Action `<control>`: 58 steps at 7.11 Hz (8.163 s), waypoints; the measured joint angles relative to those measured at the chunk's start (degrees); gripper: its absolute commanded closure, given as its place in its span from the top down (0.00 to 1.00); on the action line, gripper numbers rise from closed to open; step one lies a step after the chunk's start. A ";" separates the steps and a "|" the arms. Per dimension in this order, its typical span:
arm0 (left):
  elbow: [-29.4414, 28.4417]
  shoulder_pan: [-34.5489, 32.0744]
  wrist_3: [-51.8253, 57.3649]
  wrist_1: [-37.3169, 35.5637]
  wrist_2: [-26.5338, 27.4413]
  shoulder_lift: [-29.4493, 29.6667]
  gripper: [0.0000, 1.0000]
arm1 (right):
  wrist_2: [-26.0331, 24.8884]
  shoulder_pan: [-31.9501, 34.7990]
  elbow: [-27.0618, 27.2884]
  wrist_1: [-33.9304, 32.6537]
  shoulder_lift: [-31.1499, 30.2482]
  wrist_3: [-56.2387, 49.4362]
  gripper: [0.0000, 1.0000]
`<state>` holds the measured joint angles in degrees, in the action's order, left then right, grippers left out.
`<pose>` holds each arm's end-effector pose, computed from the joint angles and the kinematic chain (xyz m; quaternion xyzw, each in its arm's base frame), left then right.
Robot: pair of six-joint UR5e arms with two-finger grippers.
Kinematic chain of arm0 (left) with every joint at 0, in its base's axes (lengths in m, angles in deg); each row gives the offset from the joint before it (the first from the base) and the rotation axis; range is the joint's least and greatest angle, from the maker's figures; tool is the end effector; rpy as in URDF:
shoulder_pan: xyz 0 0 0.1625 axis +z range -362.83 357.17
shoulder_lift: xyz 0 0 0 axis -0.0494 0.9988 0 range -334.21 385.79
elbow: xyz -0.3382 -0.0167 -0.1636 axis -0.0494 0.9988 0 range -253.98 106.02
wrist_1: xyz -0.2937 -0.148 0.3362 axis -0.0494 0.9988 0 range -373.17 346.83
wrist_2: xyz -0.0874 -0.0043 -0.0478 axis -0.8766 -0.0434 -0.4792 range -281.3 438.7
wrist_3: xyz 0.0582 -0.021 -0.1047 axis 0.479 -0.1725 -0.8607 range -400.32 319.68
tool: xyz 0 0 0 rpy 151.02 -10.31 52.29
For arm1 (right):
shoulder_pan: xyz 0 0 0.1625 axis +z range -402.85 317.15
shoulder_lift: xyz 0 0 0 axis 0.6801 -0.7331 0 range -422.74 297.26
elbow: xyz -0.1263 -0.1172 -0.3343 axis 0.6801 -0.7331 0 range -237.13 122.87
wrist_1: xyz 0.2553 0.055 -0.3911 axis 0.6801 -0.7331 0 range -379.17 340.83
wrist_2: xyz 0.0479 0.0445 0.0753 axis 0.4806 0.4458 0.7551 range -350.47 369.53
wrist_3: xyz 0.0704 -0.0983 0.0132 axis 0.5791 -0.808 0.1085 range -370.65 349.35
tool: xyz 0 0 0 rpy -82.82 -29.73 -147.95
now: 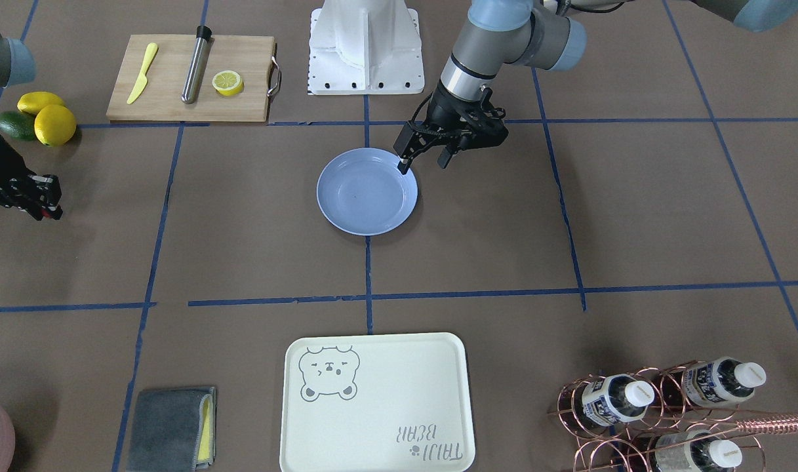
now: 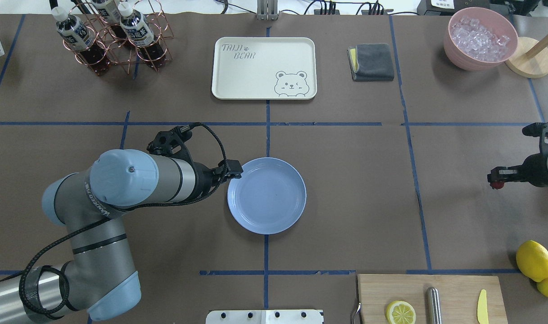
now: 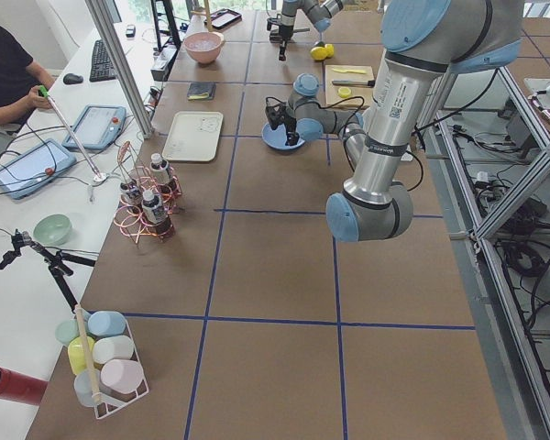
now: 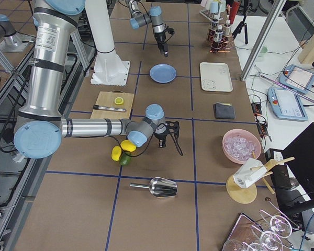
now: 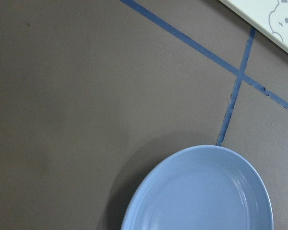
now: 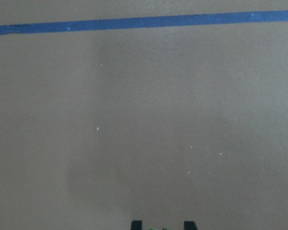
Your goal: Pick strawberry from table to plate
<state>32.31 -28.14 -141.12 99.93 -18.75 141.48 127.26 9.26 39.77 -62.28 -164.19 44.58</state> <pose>0.5371 -0.3840 0.1600 0.0134 0.5395 -0.2275 0.8106 -0.2595 -0.4584 0.5794 0.0788 -0.4082 0.0509 0.9081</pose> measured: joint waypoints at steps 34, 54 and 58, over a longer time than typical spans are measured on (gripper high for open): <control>-5.56 -58.72 104.35 -22.93 -33.30 -22.87 1.00 | 12.09 24.38 12.46 -57.21 18.16 -49.25 1.00; -11.83 -64.68 111.78 -21.97 -36.41 -29.00 1.00 | 21.84 41.75 -3.77 -48.75 7.94 -70.98 1.00; -11.73 -65.03 111.78 -21.87 -36.32 -28.73 1.00 | 22.01 41.75 -3.29 -48.73 7.94 -70.88 1.00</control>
<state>20.58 -93.17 -29.34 78.05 -55.07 112.75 149.27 51.02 36.48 -111.02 -156.25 -26.29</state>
